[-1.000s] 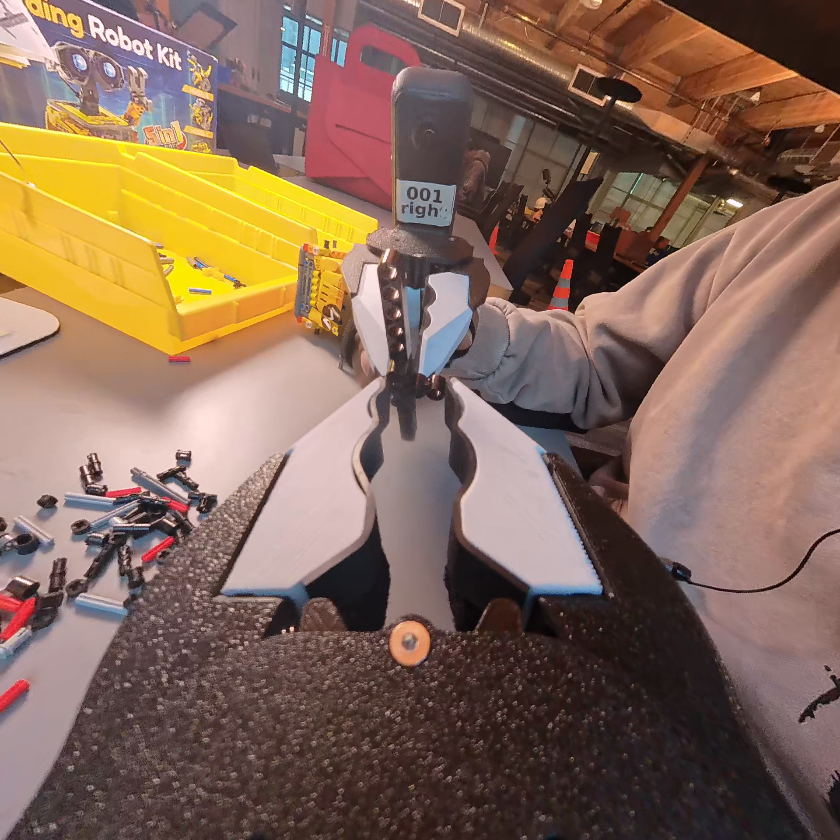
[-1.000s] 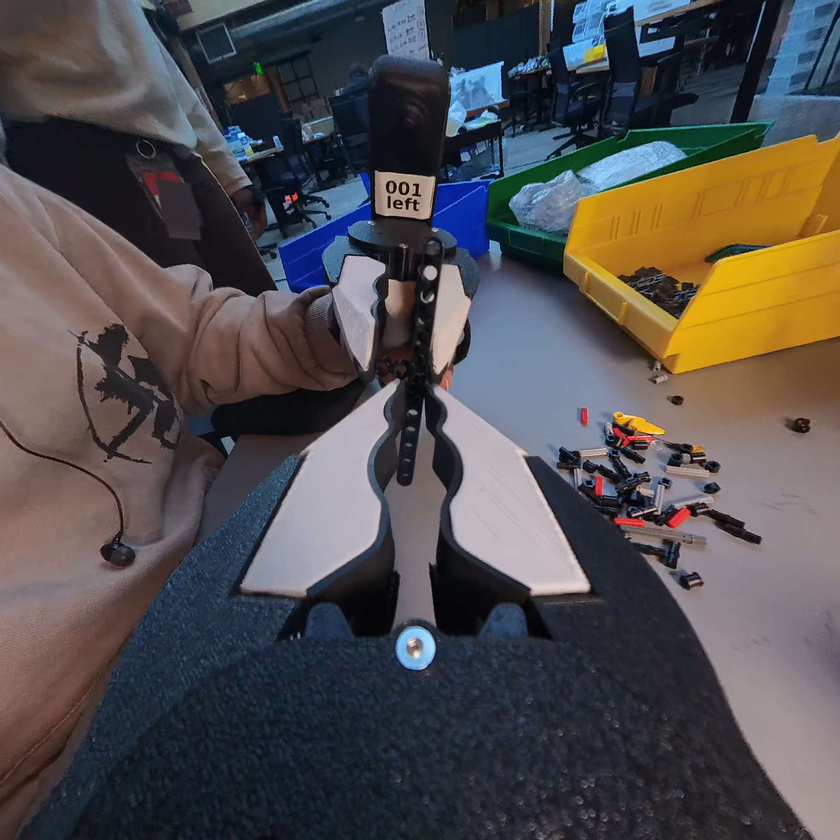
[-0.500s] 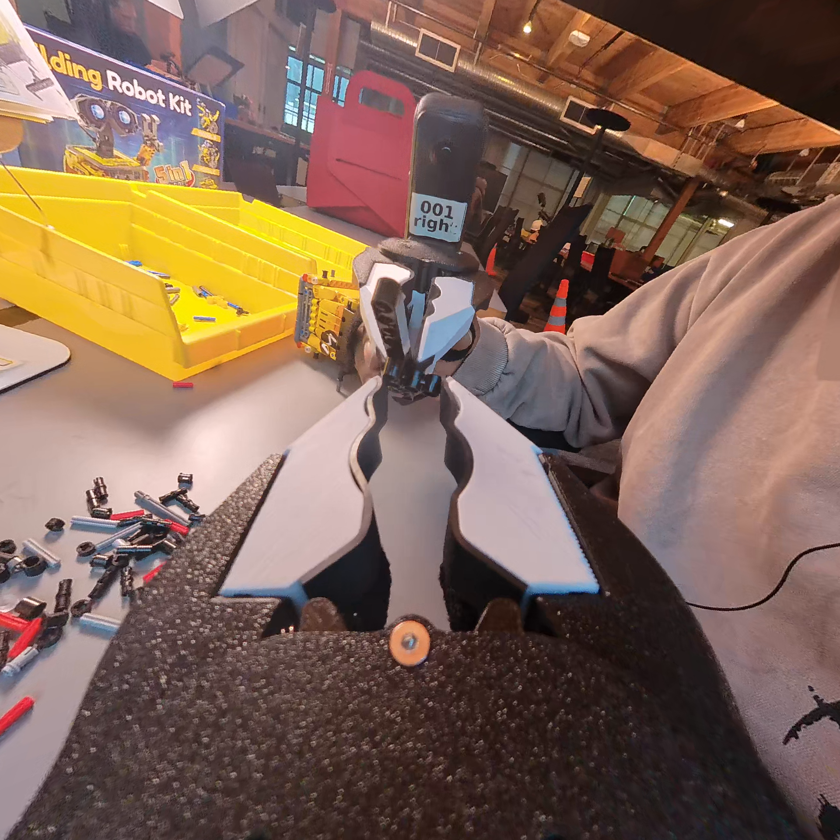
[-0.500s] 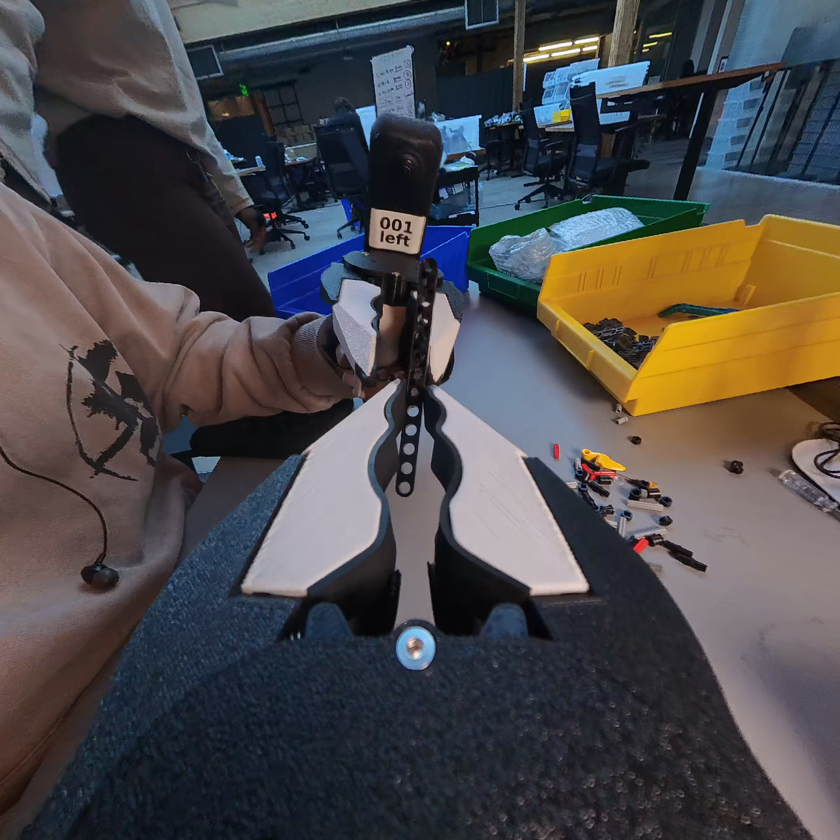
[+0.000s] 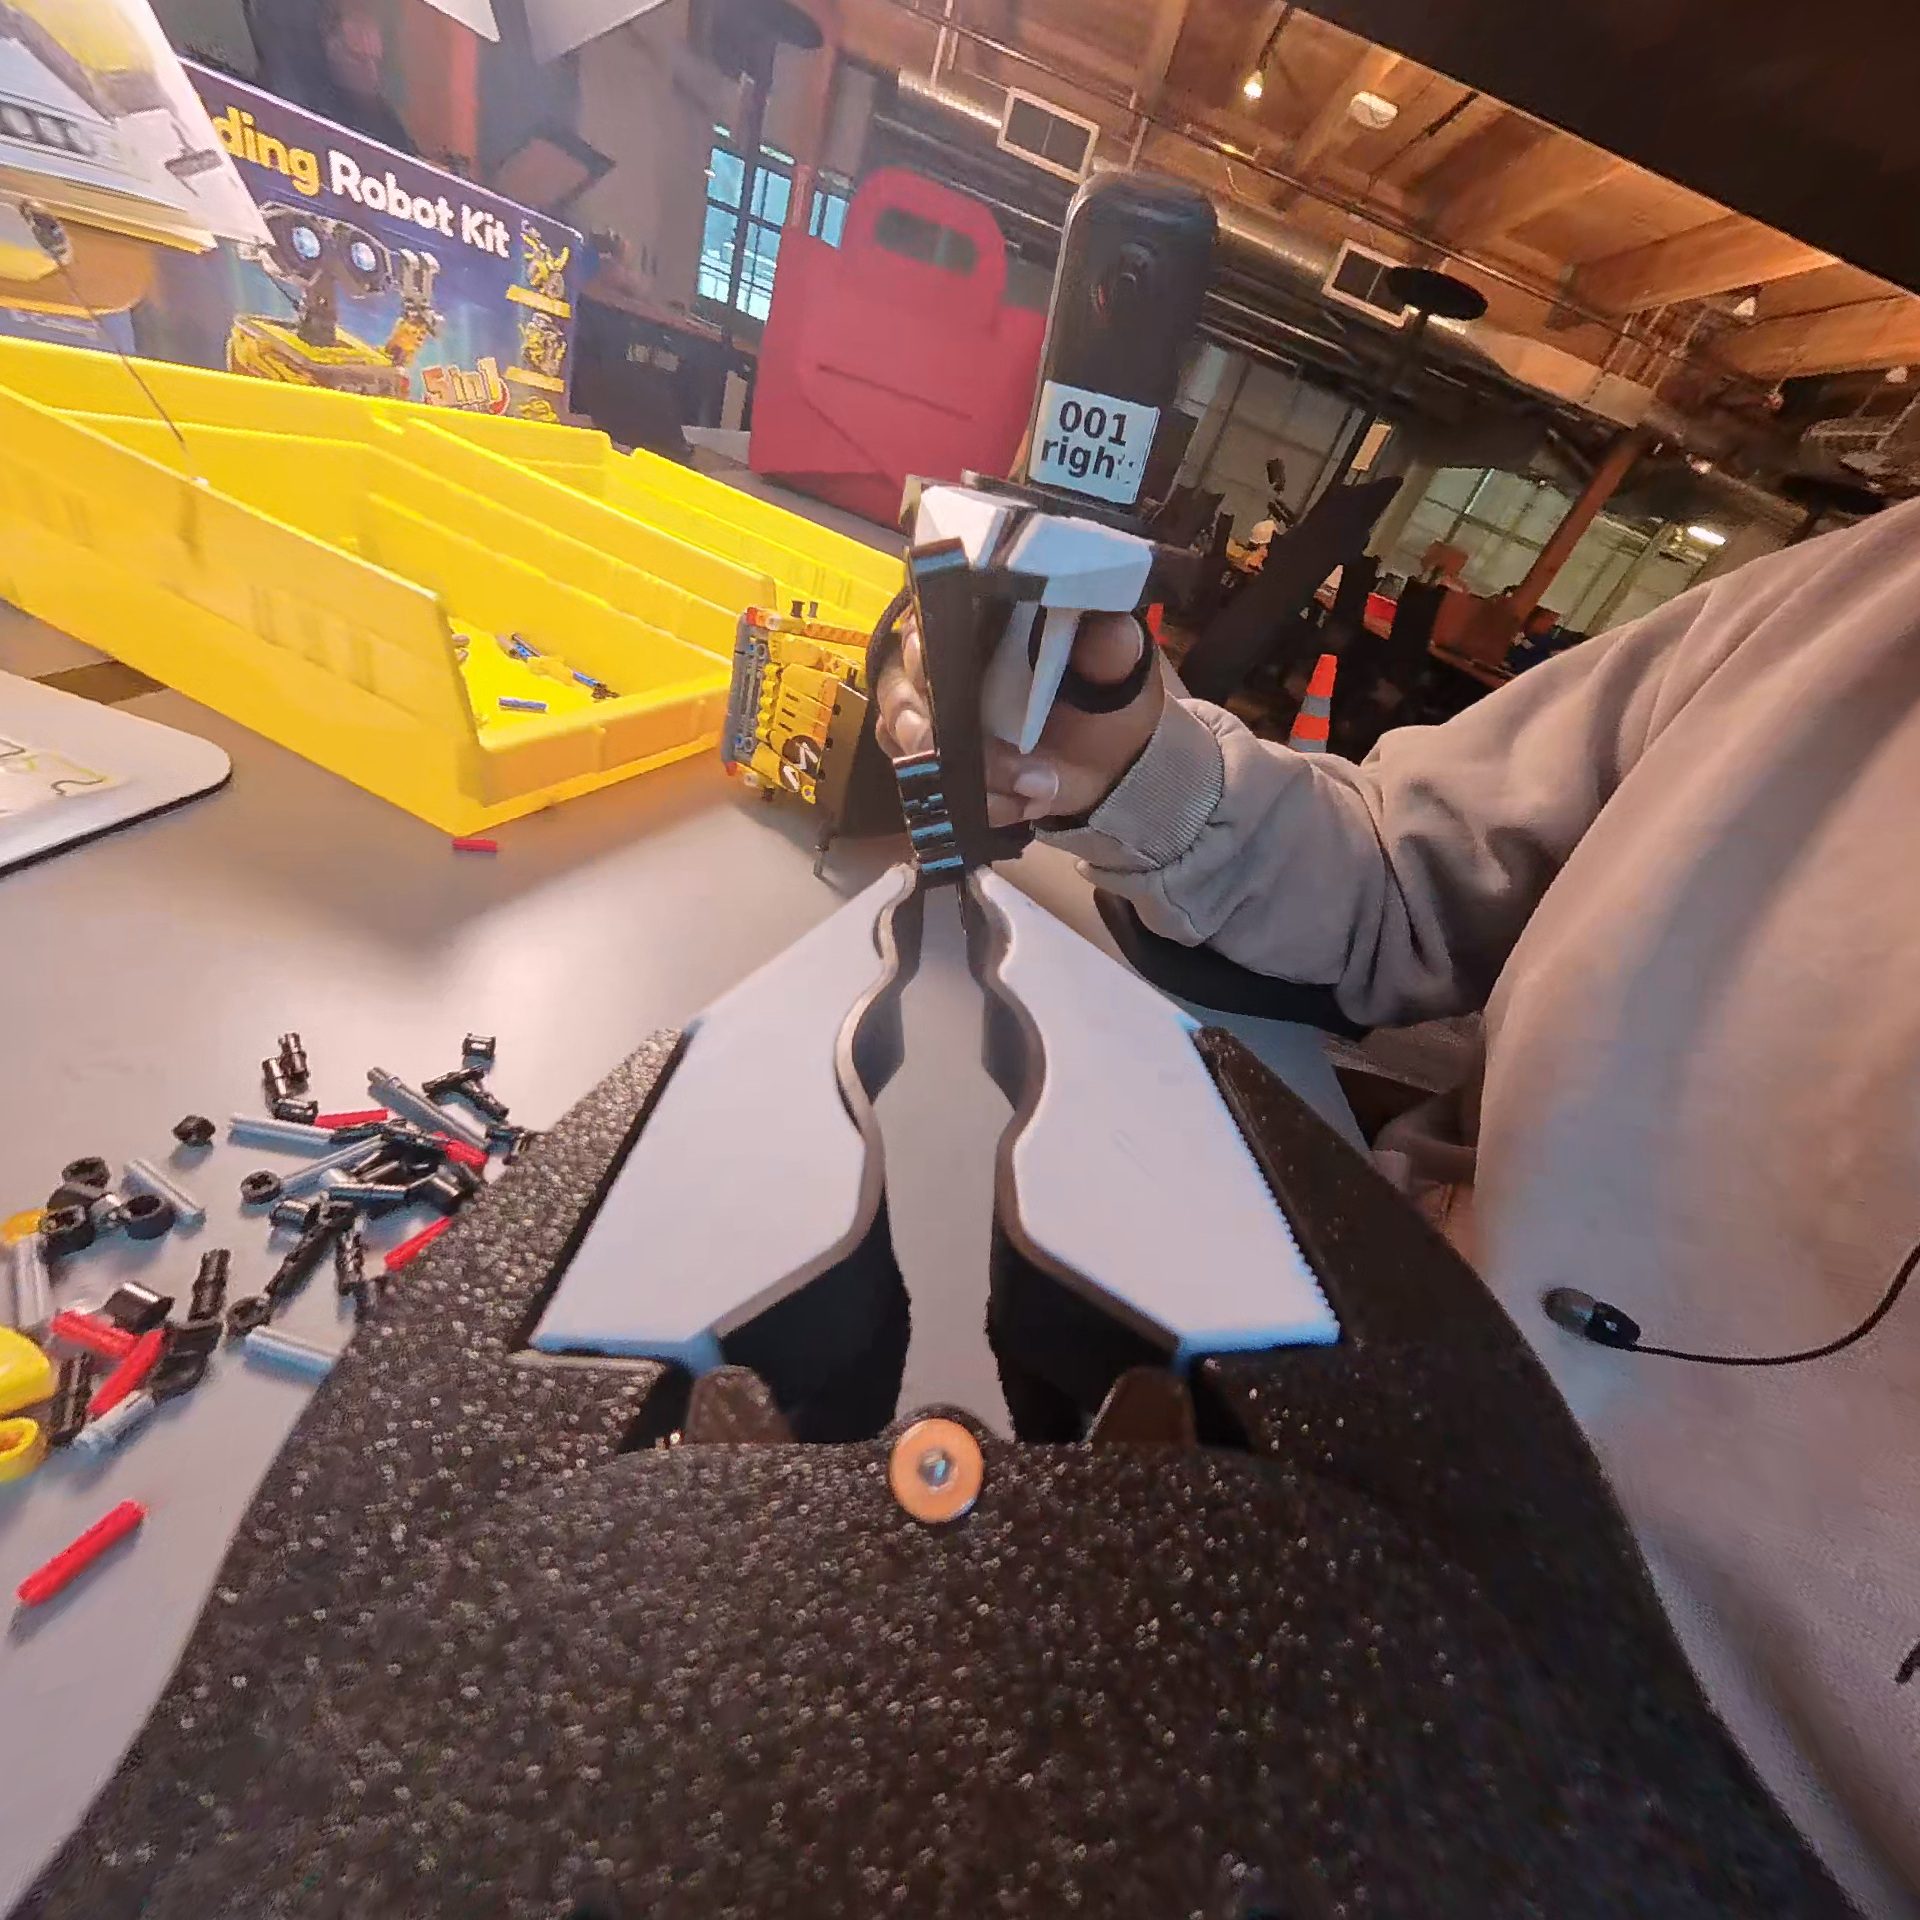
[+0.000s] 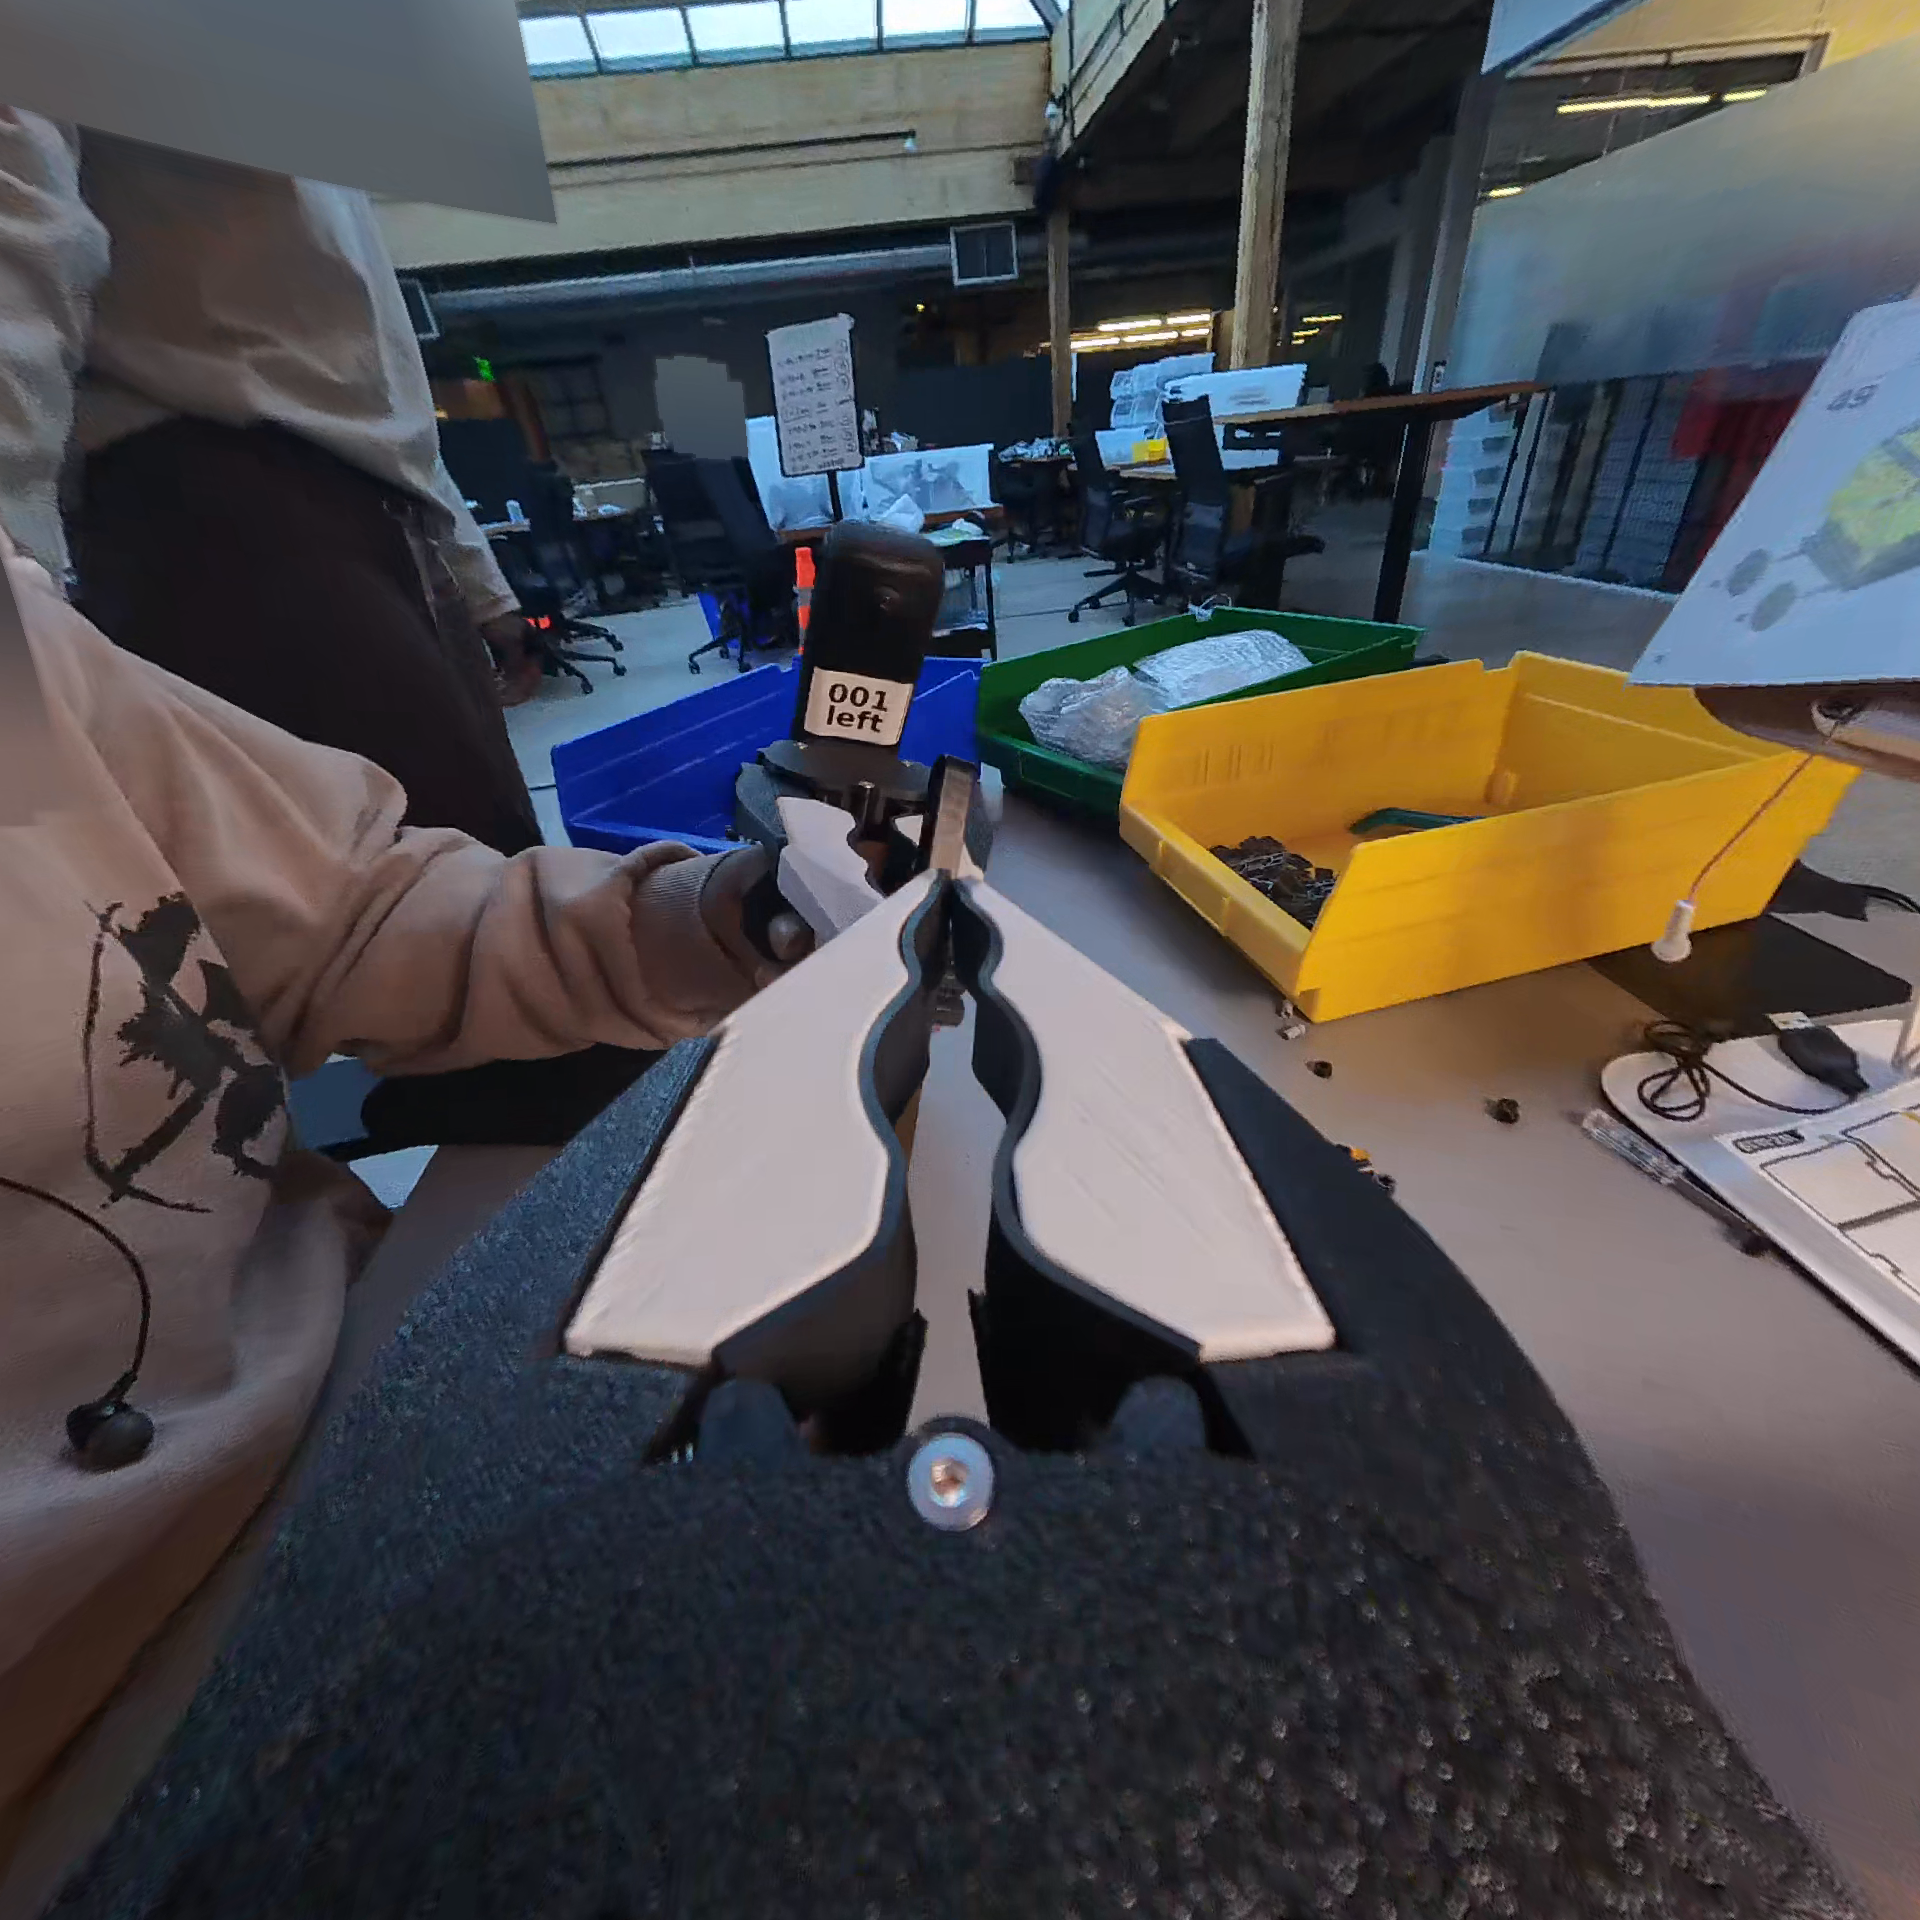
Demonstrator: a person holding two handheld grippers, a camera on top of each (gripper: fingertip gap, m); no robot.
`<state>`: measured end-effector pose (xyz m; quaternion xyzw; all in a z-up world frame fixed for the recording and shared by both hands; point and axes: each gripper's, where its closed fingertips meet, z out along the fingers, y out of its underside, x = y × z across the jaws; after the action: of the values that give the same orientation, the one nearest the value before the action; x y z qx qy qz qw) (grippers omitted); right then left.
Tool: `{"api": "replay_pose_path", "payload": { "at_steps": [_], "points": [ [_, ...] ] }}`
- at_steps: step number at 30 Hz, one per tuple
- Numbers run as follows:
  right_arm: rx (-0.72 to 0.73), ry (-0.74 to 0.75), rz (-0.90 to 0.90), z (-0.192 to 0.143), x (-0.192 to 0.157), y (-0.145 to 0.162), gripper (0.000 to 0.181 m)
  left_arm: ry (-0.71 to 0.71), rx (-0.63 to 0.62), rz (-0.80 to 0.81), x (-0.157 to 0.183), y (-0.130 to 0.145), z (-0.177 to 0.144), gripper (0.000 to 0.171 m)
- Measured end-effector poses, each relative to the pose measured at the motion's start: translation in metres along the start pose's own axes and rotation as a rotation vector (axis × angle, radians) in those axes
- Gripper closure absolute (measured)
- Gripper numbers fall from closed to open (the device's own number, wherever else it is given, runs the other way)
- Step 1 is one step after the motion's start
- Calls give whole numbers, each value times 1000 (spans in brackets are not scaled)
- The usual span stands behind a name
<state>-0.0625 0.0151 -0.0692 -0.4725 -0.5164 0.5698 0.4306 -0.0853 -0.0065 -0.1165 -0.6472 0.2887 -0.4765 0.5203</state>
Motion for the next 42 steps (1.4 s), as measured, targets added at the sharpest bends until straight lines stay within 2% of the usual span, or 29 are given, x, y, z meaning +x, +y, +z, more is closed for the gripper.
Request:
{"api": "replay_pose_path", "payload": {
  "at_steps": [3,5,7,10,15,21,24,25,26,28,31,35,37,42],
  "points": [
    [-75,-5,5,12,1,26,181,-59,-13,66,-6,2,-2,165],
    [-134,-13,3,21,-1,47,160,-49,-22,88,-3,4,-1,165],
    [-162,-35,12,30,-7,58,152,-39,-40,100,0,7,2,165],
    [-163,-64,4,35,-15,62,161,-39,-45,119,4,8,3,165],
    [-130,-85,39,24,-10,53,161,-67,-50,111,-1,6,-2,165],
    [-154,-13,-55,25,-2,55,166,-110,-46,104,-8,7,-2,164],
    [-175,1,-151,28,-6,58,166,-97,-51,45,-10,12,1,152],
    [-192,3,-182,30,-8,61,166,-85,-60,44,-9,14,2,153],
    [-205,26,-222,30,-6,62,166,-71,-65,51,-7,16,3,163],
    [-222,39,-268,30,-6,63,166,-86,-76,74,-7,16,3,163],
    [-206,76,-257,31,-2,59,166,-150,-55,150,-10,10,2,164],
    [-229,91,-261,34,-3,62,166,-166,-22,178,-8,3,1,164],
    [-250,142,-306,36,1,64,173,-192,-9,173,-11,1,1,164],
    [-317,251,-418,37,11,67,173,-227,-13,141,-17,3,0,163]
  ]
}}
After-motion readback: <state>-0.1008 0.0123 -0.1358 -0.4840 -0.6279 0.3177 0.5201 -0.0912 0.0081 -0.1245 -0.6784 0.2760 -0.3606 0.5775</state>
